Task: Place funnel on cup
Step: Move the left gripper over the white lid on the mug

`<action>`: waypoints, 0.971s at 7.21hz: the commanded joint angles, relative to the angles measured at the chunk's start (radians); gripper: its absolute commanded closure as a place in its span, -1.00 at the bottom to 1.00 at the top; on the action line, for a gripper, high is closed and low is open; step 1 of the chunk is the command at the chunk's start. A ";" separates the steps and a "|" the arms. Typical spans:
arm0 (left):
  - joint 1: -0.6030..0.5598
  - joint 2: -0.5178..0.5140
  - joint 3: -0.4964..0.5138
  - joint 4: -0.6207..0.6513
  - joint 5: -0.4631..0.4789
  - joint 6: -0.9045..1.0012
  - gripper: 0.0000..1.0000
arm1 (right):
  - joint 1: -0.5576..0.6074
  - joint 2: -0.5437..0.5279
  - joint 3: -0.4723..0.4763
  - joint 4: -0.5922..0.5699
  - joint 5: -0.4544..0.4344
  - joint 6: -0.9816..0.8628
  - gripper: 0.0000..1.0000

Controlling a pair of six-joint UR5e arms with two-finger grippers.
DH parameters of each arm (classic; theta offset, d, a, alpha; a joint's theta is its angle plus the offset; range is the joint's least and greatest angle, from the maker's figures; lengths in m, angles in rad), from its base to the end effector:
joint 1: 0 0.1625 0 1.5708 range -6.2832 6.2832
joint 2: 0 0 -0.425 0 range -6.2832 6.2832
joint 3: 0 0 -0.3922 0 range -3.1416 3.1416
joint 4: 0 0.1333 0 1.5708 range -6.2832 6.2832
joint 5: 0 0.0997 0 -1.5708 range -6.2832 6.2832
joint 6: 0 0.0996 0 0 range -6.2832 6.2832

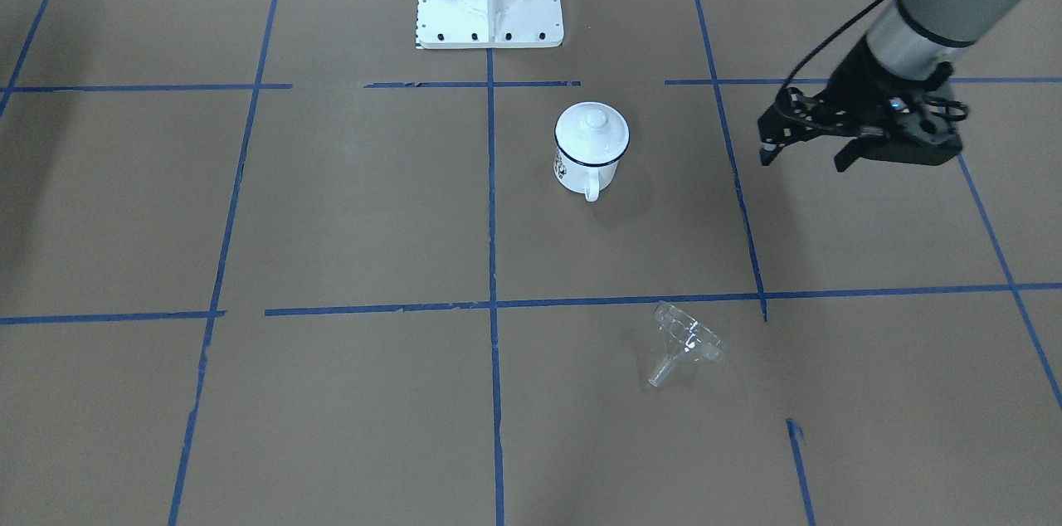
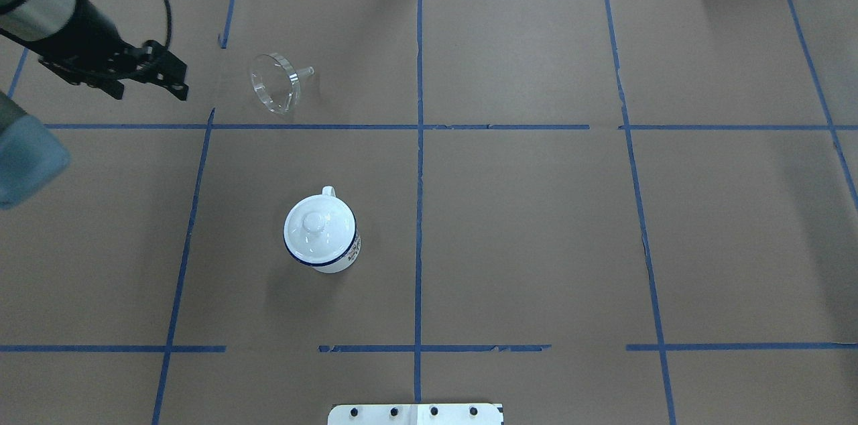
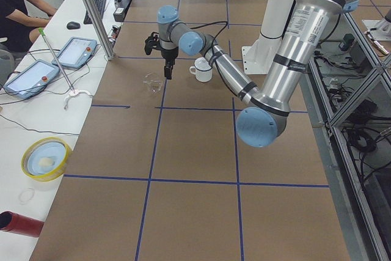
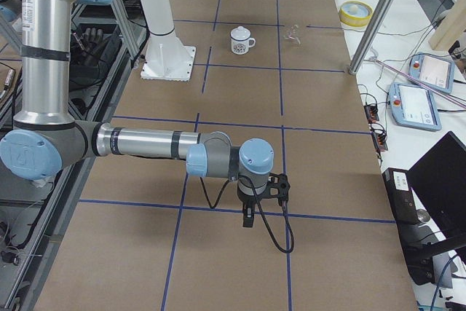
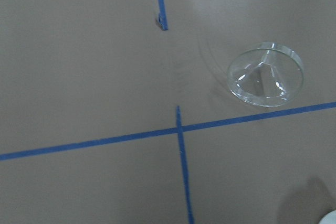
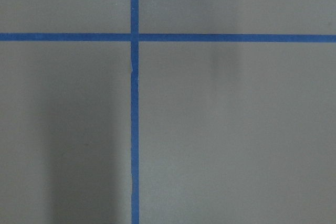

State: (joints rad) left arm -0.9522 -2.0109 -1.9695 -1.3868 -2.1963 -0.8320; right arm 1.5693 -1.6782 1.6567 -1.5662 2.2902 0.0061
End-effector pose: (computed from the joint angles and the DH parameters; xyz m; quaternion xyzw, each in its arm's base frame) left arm 0.2703 -0.5090 0.2586 0.0357 0.4210 0.0024 0.9064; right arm 0.0670 -0.4451 0.6701 -0.0093 -0.3519 0.0051 0.9360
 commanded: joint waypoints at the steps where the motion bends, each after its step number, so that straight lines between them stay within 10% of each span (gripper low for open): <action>1: 0.174 -0.115 -0.006 0.074 0.069 -0.250 -1.00 | 0.000 0.000 0.000 0.000 0.000 0.000 -1.00; 7: 0.410 -0.160 0.017 0.069 0.234 -0.516 -0.87 | 0.000 0.000 0.000 0.000 0.000 0.000 -1.00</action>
State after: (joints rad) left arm -0.5769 -2.1709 -1.9712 -1.3142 -2.0089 -1.3377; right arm 1.5693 -1.6782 1.6567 -1.5662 2.2902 0.0061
